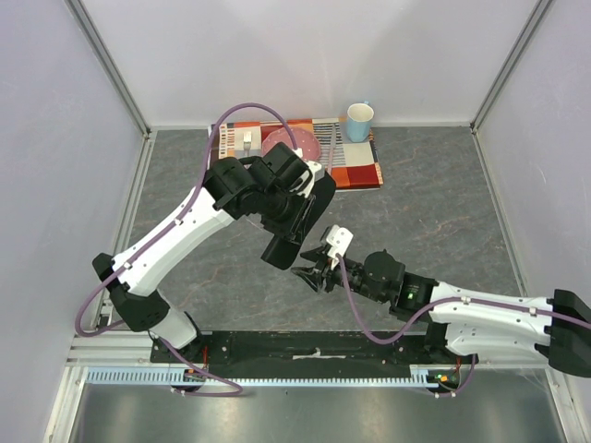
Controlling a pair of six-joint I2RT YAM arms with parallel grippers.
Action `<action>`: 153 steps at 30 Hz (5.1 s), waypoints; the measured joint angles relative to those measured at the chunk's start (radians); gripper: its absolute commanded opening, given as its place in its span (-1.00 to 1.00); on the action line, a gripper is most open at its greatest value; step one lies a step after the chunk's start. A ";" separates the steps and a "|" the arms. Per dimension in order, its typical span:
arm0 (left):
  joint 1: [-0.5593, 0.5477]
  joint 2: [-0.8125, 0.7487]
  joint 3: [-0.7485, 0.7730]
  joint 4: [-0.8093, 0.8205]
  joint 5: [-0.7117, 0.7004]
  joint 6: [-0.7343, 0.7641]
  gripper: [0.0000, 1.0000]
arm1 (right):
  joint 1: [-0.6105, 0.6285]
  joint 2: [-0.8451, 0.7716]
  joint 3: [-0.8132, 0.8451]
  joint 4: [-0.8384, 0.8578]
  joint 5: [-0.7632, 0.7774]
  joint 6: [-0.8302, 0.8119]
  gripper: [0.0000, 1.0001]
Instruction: Sort the hair-cutting tools
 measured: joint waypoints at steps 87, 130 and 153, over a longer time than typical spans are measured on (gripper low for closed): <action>-0.116 -0.266 -0.415 0.344 0.319 0.153 -0.95 | 0.026 -0.083 0.525 -0.961 0.573 -0.477 -1.00; -0.168 -0.237 -0.573 0.343 0.455 0.254 -0.96 | -0.001 0.137 0.834 -1.358 0.180 -0.863 -0.85; -0.063 0.052 -0.368 0.329 0.206 0.267 -0.95 | 0.003 -0.063 0.529 -1.157 0.645 0.031 0.96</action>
